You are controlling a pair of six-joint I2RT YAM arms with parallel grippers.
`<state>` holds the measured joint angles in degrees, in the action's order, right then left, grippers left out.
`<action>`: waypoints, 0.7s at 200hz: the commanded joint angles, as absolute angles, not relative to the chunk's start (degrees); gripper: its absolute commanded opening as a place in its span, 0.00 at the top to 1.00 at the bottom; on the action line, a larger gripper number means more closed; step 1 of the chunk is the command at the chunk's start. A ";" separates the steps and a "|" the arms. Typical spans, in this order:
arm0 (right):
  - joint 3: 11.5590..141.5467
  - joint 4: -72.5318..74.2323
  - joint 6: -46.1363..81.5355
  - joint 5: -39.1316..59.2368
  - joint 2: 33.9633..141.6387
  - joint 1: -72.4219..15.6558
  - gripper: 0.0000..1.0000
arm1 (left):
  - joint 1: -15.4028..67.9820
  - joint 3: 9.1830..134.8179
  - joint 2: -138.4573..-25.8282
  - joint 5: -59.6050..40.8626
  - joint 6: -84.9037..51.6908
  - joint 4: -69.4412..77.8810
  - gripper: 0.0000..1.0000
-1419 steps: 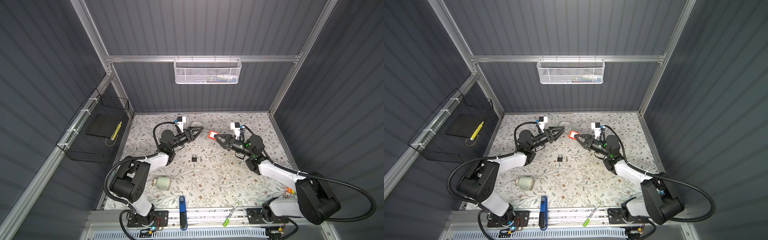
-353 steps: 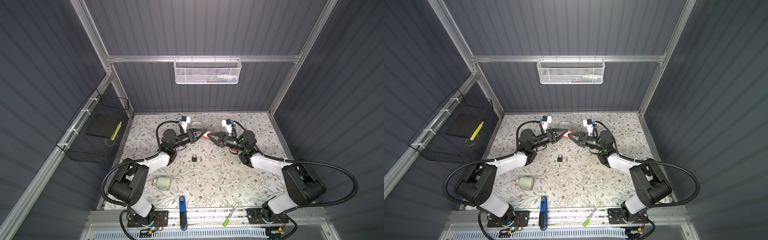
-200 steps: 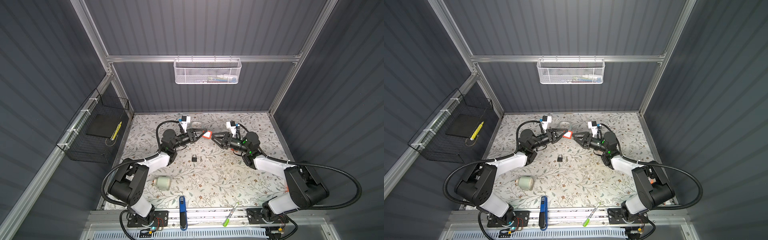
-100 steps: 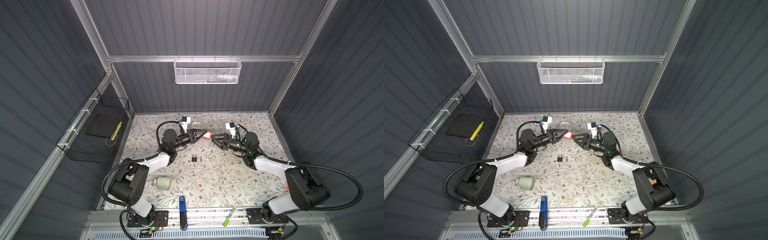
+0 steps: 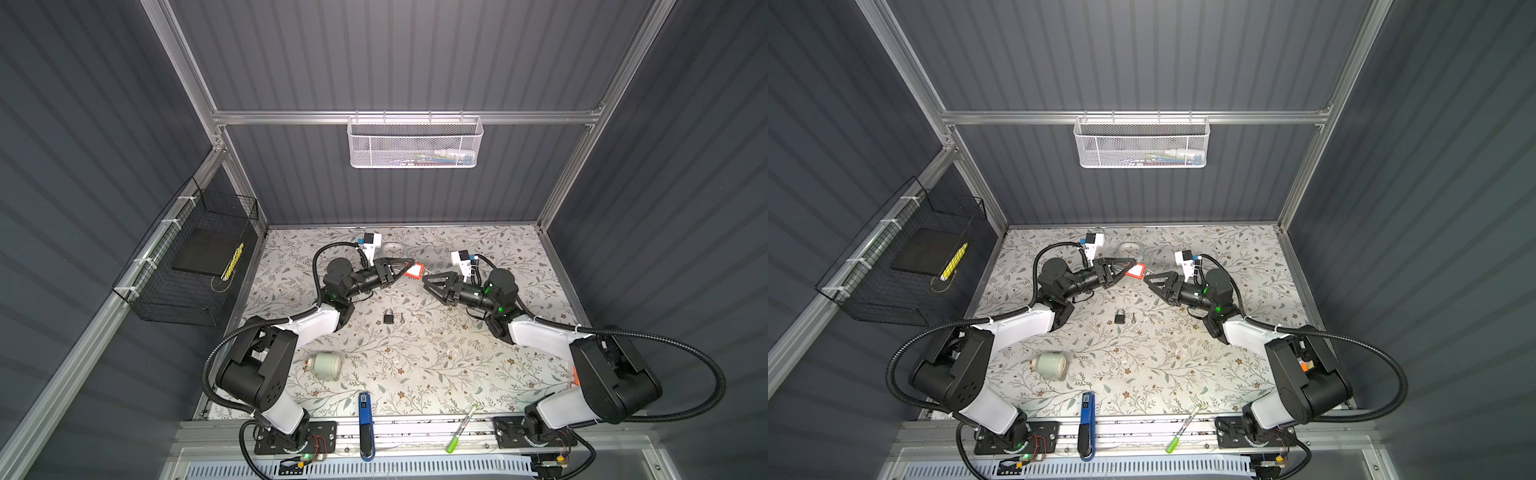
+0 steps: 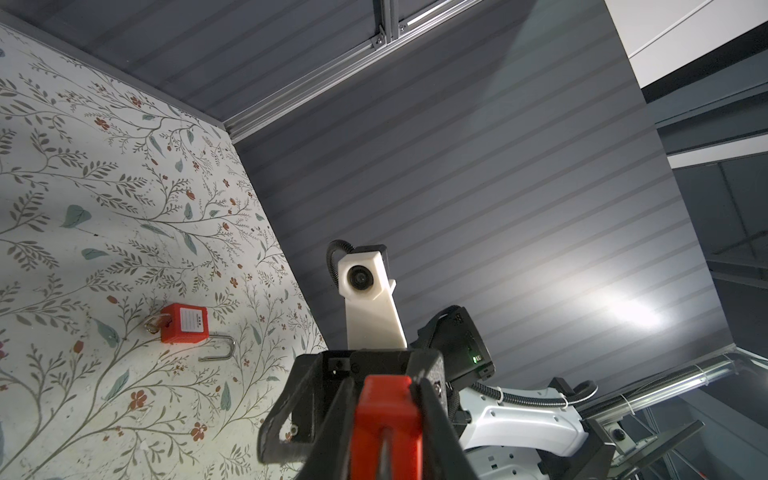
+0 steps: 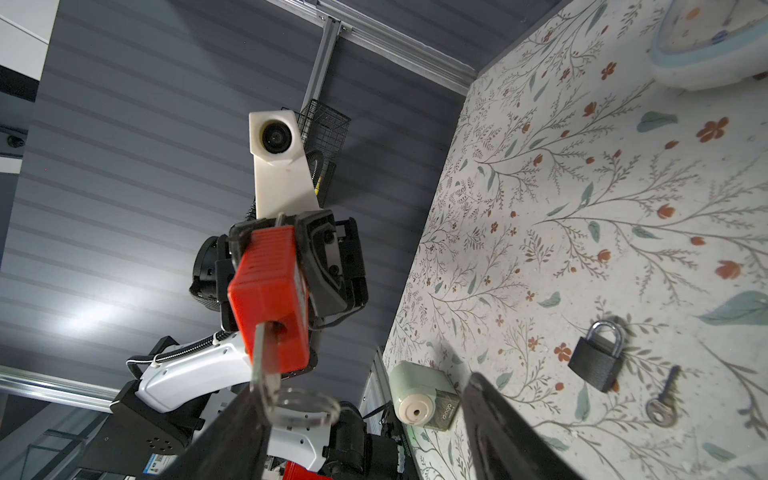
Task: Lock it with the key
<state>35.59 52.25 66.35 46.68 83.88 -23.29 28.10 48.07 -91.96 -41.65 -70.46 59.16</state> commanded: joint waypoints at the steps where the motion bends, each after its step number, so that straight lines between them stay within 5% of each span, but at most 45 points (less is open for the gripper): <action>1: 34.27 49.58 62.70 46.67 79.80 -23.31 0.26 | 28.30 49.22 -91.02 -42.00 -69.36 61.79 1.00; 95: 37.01 34.44 52.43 49.59 68.22 -17.50 0.27 | 28.30 49.36 -91.91 -42.23 -69.89 62.40 1.00; 140: 42.23 35.11 52.75 52.59 73.79 -17.40 0.44 | 28.28 48.96 -91.96 -42.45 -70.14 62.64 1.00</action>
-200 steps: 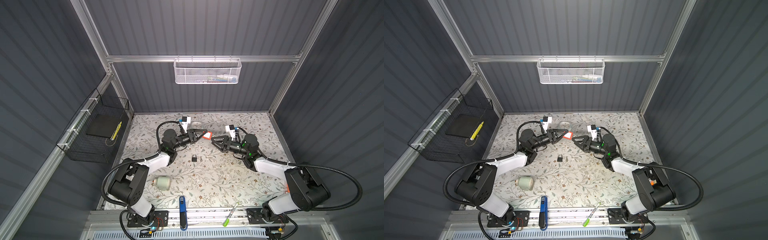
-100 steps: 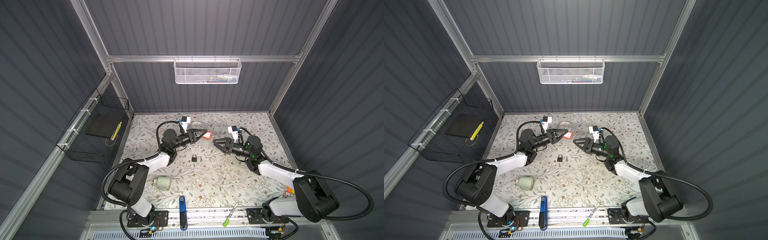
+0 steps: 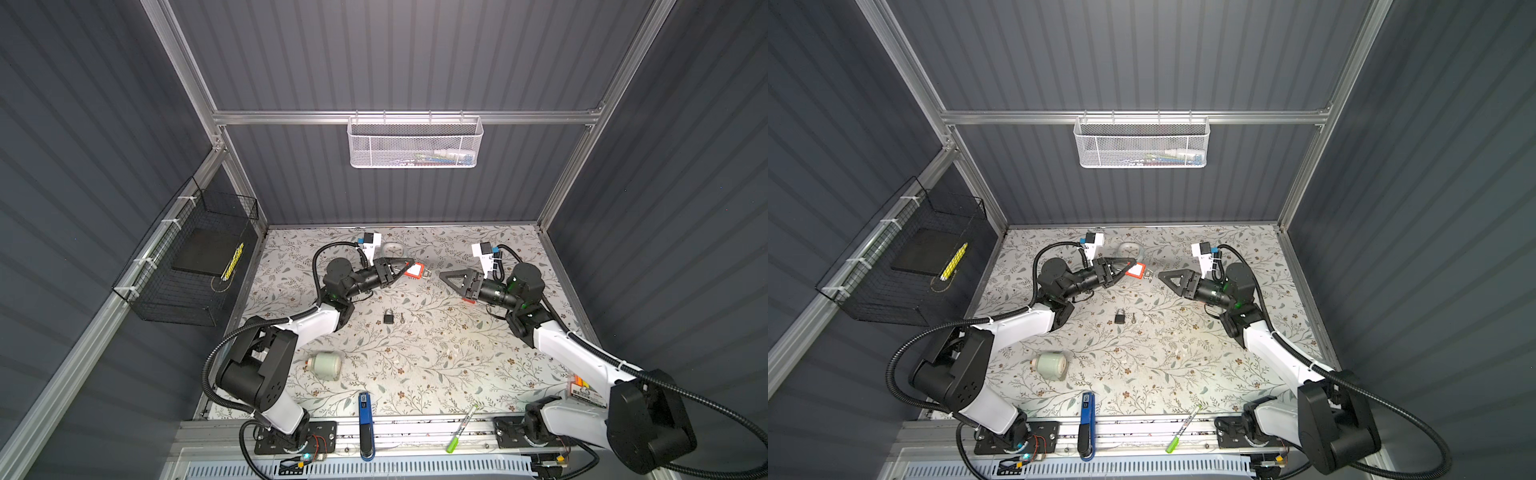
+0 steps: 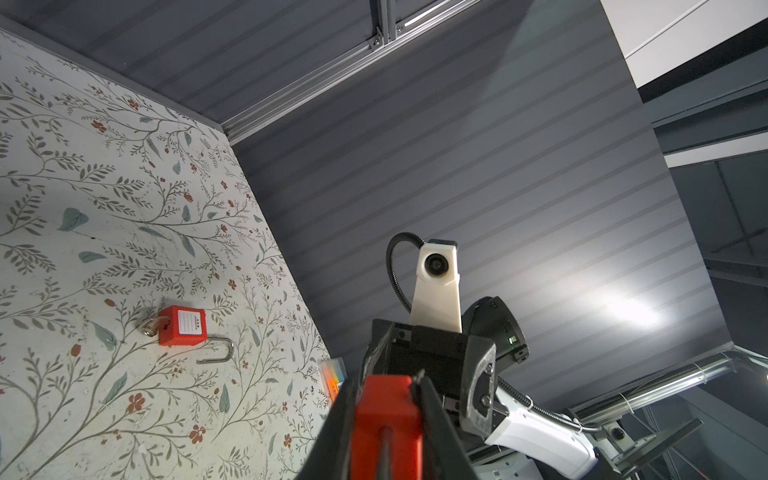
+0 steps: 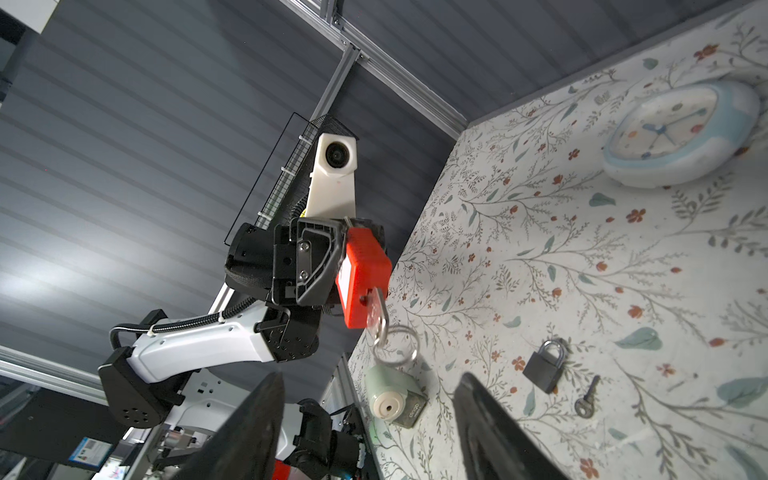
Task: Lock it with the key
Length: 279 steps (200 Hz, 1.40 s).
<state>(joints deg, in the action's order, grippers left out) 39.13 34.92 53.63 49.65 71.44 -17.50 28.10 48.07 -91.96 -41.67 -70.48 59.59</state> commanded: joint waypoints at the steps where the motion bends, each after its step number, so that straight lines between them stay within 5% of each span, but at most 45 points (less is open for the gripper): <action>1: 42.25 35.26 52.83 52.62 73.90 -17.40 0.44 | 28.29 48.96 -91.95 -42.41 -70.22 62.65 1.00; 39: 43.97 40.47 56.36 53.91 77.54 -17.65 0.67 | 28.30 48.52 -91.67 -42.22 -70.40 62.97 1.00; 179: 44.92 51.46 62.13 55.39 84.65 -20.57 0.88 | 28.30 48.86 -91.72 -42.57 -70.66 62.62 1.00; 213: 43.90 53.55 62.71 55.24 84.15 -20.83 1.00 | 28.30 48.86 -91.58 -42.58 -70.40 62.38 1.00; 279: 38.13 49.73 59.12 50.86 78.39 -19.63 1.00 | 28.05 48.87 -92.02 -41.80 -69.63 61.43 1.00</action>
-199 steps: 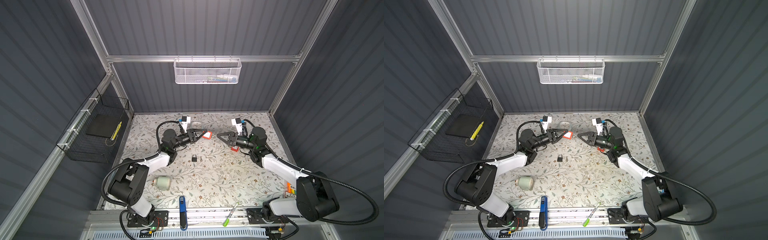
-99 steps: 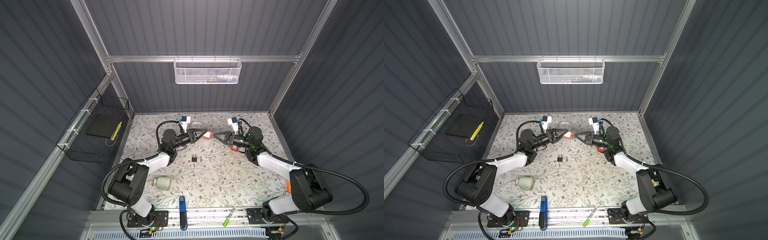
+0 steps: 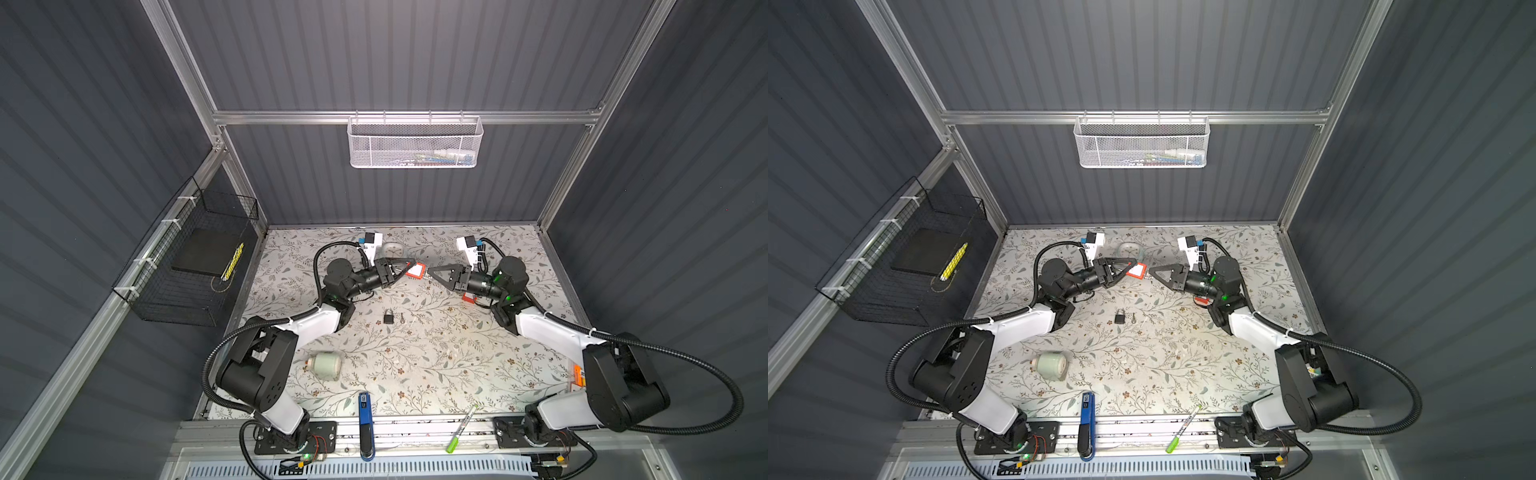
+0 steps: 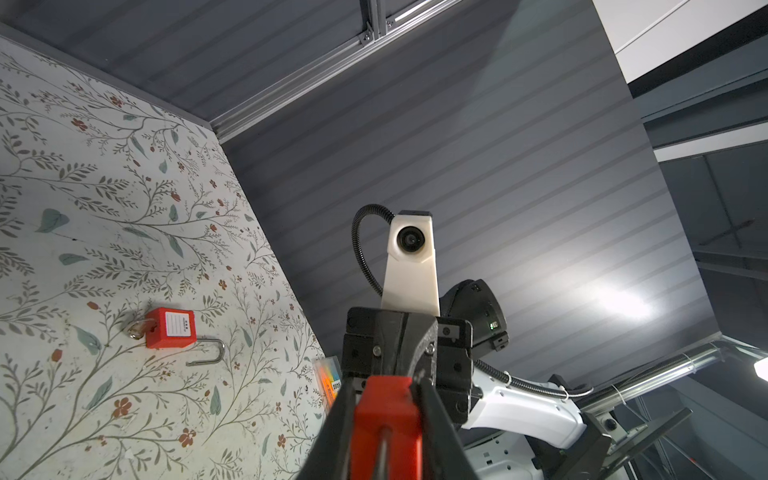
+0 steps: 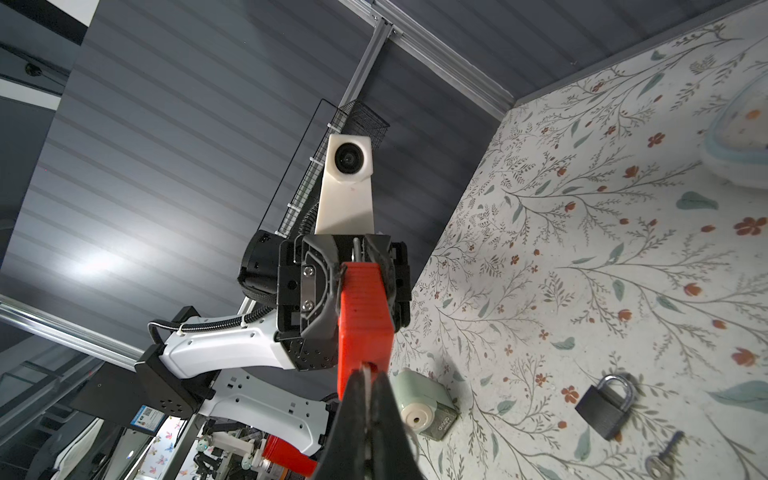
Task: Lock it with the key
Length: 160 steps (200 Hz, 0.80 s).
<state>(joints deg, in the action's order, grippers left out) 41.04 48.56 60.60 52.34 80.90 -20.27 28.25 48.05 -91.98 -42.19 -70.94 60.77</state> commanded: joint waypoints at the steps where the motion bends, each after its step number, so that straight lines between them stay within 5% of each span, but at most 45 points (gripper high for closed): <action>1: 37.96 49.91 59.22 50.83 78.31 -19.57 1.00 | 28.04 48.87 -92.02 -41.82 -69.62 61.48 1.00; 160: 30.91 57.63 64.38 52.47 77.18 -15.32 1.00 | 26.89 47.55 -89.87 -37.77 -65.39 58.18 1.00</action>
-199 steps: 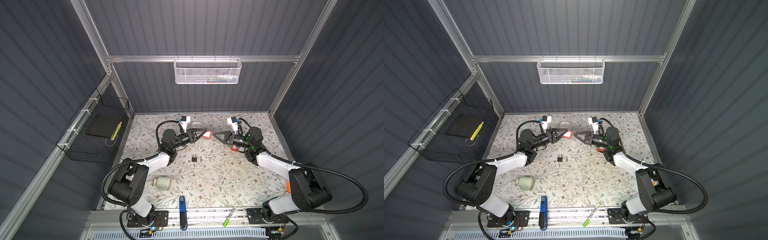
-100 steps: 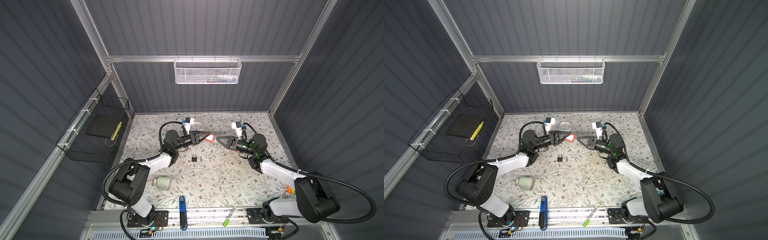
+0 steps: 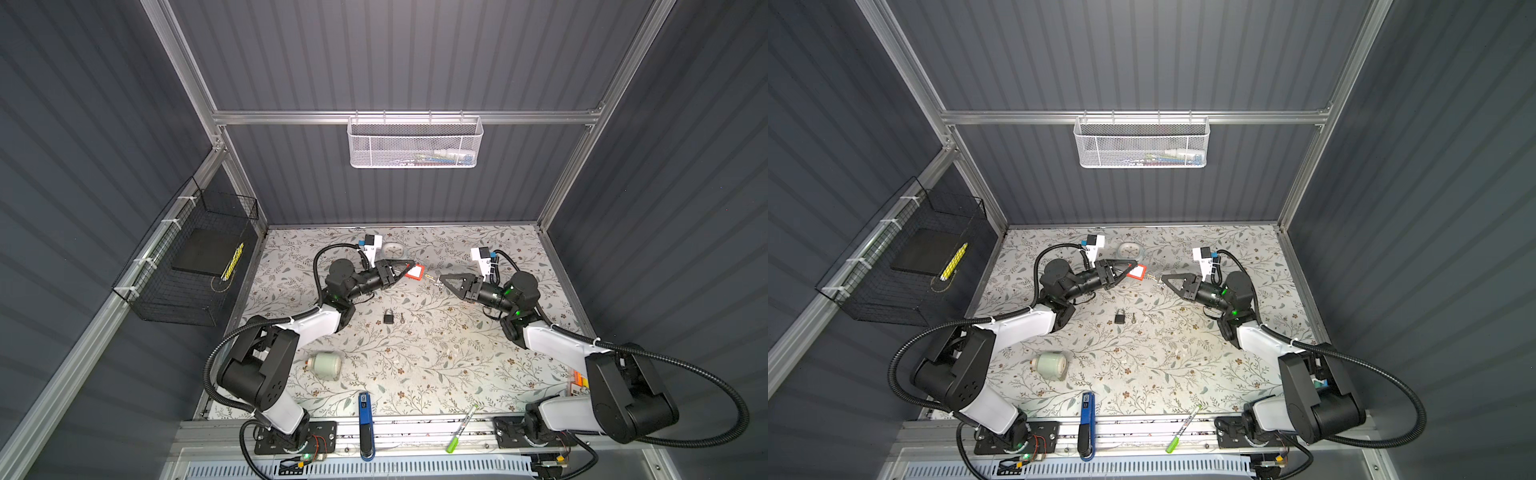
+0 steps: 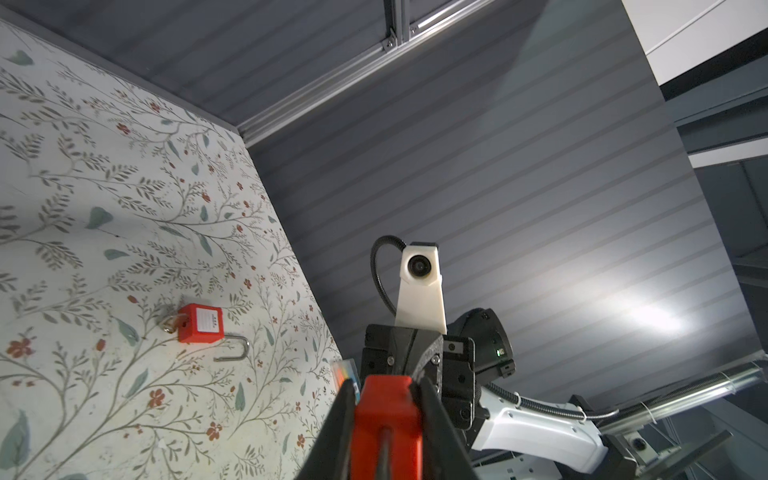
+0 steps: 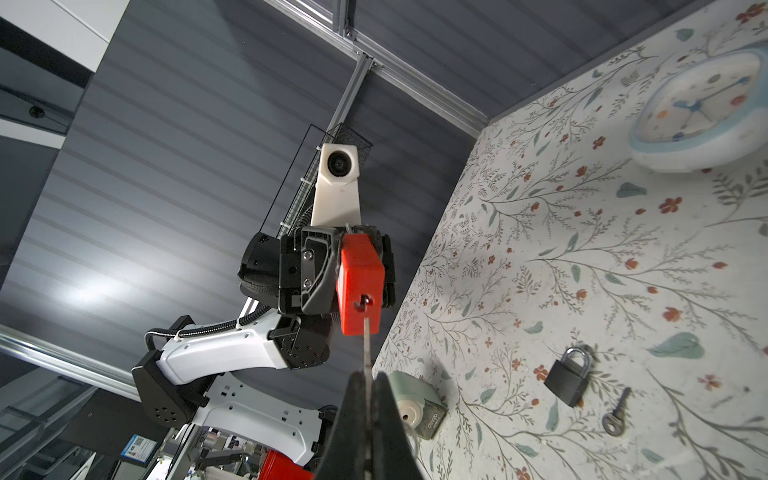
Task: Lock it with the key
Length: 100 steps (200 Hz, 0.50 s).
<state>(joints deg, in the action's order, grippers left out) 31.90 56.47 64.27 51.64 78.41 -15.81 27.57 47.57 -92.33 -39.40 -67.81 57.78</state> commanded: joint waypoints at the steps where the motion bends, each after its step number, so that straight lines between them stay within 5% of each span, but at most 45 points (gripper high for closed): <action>1: 30.88 57.64 64.45 52.47 77.13 -15.30 1.00 | 26.89 47.55 -89.89 -37.78 -65.39 58.18 1.00; 44: 28.31 57.37 64.49 52.00 75.12 -13.34 1.00 | 26.81 47.85 -91.35 -39.01 -62.39 51.83 1.00; 100: 24.35 44.16 58.56 46.32 68.72 -11.17 1.00 | 27.90 56.95 -95.34 -38.01 -38.67 11.41 1.00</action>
